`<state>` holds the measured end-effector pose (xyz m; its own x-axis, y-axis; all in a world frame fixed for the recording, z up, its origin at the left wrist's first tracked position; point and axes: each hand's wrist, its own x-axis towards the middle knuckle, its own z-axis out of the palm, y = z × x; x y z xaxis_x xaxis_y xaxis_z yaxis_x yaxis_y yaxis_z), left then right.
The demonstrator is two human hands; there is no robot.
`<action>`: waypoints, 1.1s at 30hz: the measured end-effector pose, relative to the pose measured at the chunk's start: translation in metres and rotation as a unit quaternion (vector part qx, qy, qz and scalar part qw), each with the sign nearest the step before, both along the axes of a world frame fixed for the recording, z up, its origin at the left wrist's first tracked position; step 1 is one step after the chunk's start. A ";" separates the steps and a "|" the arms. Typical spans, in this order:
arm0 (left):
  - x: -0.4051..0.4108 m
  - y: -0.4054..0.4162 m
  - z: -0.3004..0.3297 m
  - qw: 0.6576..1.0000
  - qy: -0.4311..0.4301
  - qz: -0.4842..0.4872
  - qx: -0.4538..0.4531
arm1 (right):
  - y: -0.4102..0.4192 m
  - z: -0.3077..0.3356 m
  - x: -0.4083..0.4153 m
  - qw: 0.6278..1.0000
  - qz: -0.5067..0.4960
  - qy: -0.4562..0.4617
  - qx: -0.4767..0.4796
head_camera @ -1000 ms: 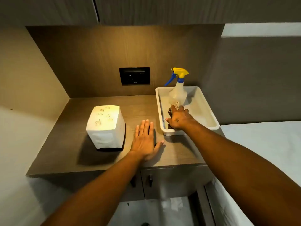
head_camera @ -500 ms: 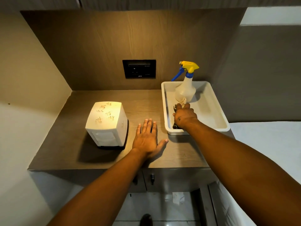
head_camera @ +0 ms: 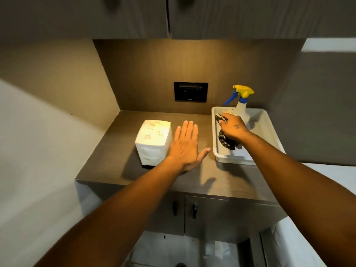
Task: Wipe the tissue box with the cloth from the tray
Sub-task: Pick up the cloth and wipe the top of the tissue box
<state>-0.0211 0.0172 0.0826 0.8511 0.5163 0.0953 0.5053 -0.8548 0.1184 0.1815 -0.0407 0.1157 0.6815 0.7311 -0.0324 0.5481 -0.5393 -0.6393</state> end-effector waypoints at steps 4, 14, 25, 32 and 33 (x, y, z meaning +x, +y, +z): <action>-0.020 0.009 0.036 0.997 -0.061 -0.023 0.030 | 0.020 0.027 -0.038 0.996 0.079 -0.006 0.047; -0.128 0.111 0.031 0.987 -0.113 0.040 -0.107 | 0.053 0.007 -0.118 0.976 0.193 -0.100 0.031; -0.130 0.164 -0.025 0.917 -0.106 -0.011 -0.384 | 0.087 -0.006 -0.135 0.981 0.113 -0.157 -0.017; -0.124 0.171 -0.041 0.908 -0.165 -0.052 -0.381 | 0.085 -0.003 -0.144 0.962 0.150 -0.224 -0.046; -0.124 0.171 -0.041 0.908 -0.168 -0.055 -0.380 | 0.084 -0.002 -0.142 0.963 0.146 -0.221 -0.047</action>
